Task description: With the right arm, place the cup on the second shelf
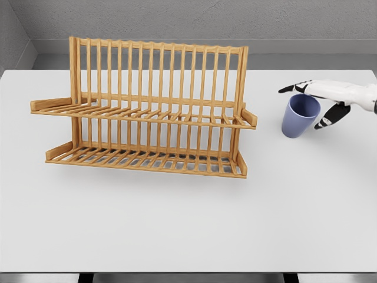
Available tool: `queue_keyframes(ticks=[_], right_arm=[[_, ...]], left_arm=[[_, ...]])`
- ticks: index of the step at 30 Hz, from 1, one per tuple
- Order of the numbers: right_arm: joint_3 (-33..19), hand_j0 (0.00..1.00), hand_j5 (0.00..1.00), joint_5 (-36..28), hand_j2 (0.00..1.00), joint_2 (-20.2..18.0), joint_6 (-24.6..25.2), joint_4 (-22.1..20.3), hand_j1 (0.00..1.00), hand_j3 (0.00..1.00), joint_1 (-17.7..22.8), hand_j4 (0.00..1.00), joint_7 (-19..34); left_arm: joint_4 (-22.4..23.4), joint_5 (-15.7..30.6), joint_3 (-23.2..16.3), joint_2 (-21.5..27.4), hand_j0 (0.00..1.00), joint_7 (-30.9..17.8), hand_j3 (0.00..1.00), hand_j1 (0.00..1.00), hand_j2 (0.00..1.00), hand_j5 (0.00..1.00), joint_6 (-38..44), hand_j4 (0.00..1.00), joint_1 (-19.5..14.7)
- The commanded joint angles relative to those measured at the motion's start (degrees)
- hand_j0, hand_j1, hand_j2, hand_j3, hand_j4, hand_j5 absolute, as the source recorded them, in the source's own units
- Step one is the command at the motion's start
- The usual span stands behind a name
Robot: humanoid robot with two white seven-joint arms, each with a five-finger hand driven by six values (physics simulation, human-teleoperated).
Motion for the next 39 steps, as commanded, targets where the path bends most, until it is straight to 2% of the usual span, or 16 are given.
queue_keyframes(ticks=[1, 9, 12, 18, 32, 39], right_arm=[[0.65, 1.00, 1.00, -0.28, 1.00, 0.82, 0.09, 1.00, 1.00, 1.00, -0.09, 1.00, -0.02], [1.80, 1.00, 1.00, -0.28, 1.00, 0.91, 0.17, 1.88, 1.00, 1.00, -0.35, 1.00, -0.02], [1.80, 0.77, 0.77, -0.19, 0.77, 0.82, 0.17, 1.96, 0.77, 0.77, -0.35, 0.77, -0.02], [2.15, 0.68, 0.68, -0.19, 0.68, 0.82, 0.09, 1.96, 0.68, 0.68, -0.35, 0.68, -0.02], [1.88, 0.68, 0.68, -0.19, 0.68, -0.14, 0.09, 1.00, 0.68, 0.68, -2.29, 0.68, -0.02], [1.53, 0.68, 0.68, -0.19, 0.68, -2.25, -0.09, -1.55, 0.68, 0.68, -3.16, 0.68, -0.02]], left_arm=[[-0.01, 0.03, 0.01, 0.00, 1.00, -0.01, 1.00, 1.00, 1.00, 1.00, 0.00, 1.00, 0.09], [-0.01, 0.03, 0.01, 0.00, 1.00, -0.01, 1.00, 1.00, 1.00, 1.00, 0.00, 1.00, 0.09], [-0.01, 0.03, 0.01, 0.00, 1.00, -0.01, 1.00, 1.00, 1.00, 1.00, 0.00, 1.00, 0.09], [-0.01, 0.03, 0.01, 0.00, 1.00, -0.01, 1.00, 1.00, 1.00, 1.00, 0.00, 1.00, 0.09], [-0.01, 0.03, 0.01, 0.00, 1.00, -0.01, 1.00, 1.00, 1.00, 1.00, 0.00, 1.00, 0.09], [-0.01, 0.03, 0.01, 0.00, 1.00, -0.01, 1.00, 1.00, 1.00, 1.00, 0.00, 1.00, 0.09]])
